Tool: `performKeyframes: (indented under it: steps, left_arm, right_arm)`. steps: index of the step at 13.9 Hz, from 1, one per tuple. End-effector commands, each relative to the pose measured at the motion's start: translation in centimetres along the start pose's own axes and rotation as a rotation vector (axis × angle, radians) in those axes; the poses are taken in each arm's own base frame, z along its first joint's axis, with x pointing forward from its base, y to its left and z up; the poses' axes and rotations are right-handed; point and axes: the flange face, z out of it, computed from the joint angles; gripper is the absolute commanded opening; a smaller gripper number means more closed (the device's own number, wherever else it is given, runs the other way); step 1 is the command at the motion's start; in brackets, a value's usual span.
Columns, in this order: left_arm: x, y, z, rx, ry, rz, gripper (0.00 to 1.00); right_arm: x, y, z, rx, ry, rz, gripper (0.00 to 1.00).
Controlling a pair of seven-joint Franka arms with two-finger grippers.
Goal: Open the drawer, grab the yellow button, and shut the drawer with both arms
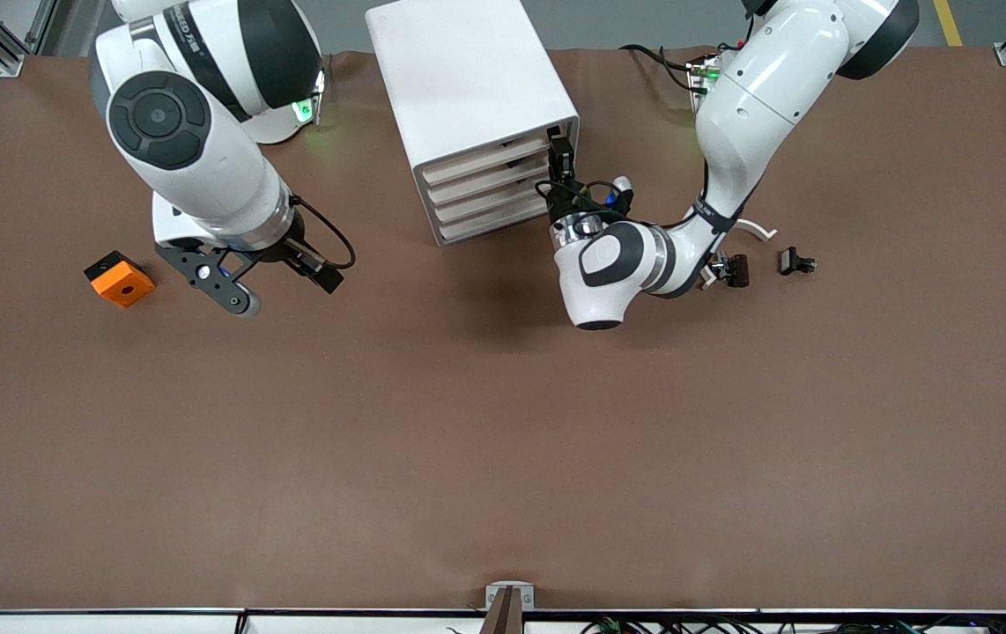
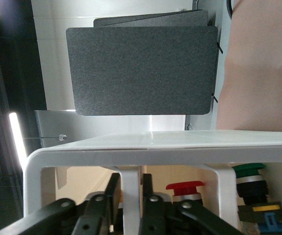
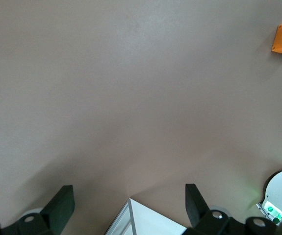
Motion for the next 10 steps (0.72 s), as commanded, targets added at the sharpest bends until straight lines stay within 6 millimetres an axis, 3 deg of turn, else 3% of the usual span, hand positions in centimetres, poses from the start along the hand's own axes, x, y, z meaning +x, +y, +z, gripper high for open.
performKeyframes:
  steps: [1,7,10]
  left_arm:
    - [-0.2,-1.1,0.8,0.002,-0.017,-0.012,0.11]
    - [0.4,-1.4,-0.5,-0.005,-0.036,-0.030,0.09]
    - [1.3,-1.5,-2.2,-0.011,-0.067,-0.028,0.09]
  right_arm:
    - [0.0,-0.2,-0.2,0.006,0.005,0.027,1.00]
    - [-0.2,-0.4,-0.1,0.012,0.007,0.053,1.00]
    - [-1.2,-1.4,0.4,0.009,0.013,0.065,1.00]
